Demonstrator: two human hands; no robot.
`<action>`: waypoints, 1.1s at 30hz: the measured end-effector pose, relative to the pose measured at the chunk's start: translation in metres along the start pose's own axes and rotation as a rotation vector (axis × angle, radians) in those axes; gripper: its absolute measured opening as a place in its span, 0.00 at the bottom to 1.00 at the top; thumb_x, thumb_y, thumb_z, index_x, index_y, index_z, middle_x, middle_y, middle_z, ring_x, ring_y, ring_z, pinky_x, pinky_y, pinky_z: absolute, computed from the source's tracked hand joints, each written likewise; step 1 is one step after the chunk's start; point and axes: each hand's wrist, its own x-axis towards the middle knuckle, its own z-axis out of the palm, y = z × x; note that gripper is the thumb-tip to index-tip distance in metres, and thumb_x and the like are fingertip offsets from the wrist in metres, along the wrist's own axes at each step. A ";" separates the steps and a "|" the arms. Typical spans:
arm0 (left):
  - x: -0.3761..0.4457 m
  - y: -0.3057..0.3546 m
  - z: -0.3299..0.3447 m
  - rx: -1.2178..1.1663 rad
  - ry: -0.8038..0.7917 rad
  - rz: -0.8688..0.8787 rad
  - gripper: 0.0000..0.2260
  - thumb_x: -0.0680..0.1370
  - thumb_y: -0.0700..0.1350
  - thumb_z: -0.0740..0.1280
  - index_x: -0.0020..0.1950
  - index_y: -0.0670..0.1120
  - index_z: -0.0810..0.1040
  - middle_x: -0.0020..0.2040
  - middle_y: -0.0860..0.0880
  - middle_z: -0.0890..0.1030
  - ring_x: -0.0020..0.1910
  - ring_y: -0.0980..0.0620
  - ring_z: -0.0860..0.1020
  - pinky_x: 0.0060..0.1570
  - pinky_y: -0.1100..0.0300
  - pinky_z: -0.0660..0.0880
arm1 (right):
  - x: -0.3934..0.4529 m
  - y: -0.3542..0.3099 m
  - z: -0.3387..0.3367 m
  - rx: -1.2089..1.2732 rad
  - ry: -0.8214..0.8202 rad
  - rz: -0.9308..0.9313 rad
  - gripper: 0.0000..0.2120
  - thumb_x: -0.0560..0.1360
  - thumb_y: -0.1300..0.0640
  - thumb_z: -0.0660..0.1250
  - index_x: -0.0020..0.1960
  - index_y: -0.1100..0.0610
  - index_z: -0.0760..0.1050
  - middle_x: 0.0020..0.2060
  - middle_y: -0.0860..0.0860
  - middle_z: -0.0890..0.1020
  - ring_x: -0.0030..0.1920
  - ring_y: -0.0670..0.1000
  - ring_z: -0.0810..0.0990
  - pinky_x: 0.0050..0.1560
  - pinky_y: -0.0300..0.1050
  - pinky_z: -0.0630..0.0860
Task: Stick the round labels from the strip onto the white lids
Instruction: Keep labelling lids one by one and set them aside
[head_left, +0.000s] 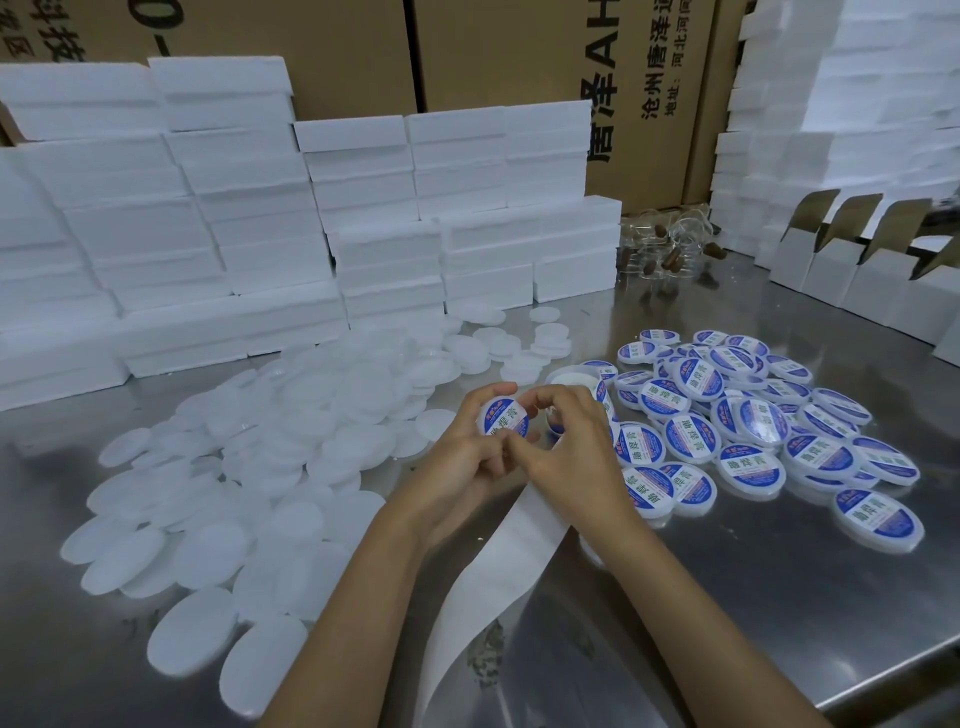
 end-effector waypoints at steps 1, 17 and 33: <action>0.000 0.000 0.000 -0.054 -0.011 -0.001 0.35 0.65 0.26 0.56 0.69 0.47 0.75 0.61 0.39 0.81 0.64 0.38 0.80 0.60 0.52 0.80 | -0.001 0.000 0.000 0.004 0.002 -0.010 0.16 0.72 0.52 0.74 0.57 0.46 0.74 0.57 0.43 0.73 0.60 0.46 0.71 0.55 0.49 0.77; -0.008 0.012 0.011 -0.309 -0.200 -0.024 0.17 0.80 0.44 0.59 0.63 0.35 0.76 0.66 0.33 0.77 0.67 0.36 0.77 0.62 0.45 0.79 | -0.003 -0.001 -0.001 0.009 0.136 -0.107 0.12 0.77 0.40 0.67 0.45 0.48 0.78 0.38 0.40 0.79 0.46 0.46 0.76 0.44 0.47 0.75; -0.010 0.010 0.019 -0.291 -0.038 -0.078 0.23 0.84 0.55 0.56 0.65 0.37 0.78 0.61 0.37 0.81 0.57 0.42 0.83 0.53 0.51 0.83 | -0.006 0.000 -0.002 -0.092 0.172 -0.137 0.13 0.81 0.47 0.63 0.50 0.53 0.81 0.40 0.45 0.82 0.44 0.49 0.77 0.45 0.51 0.75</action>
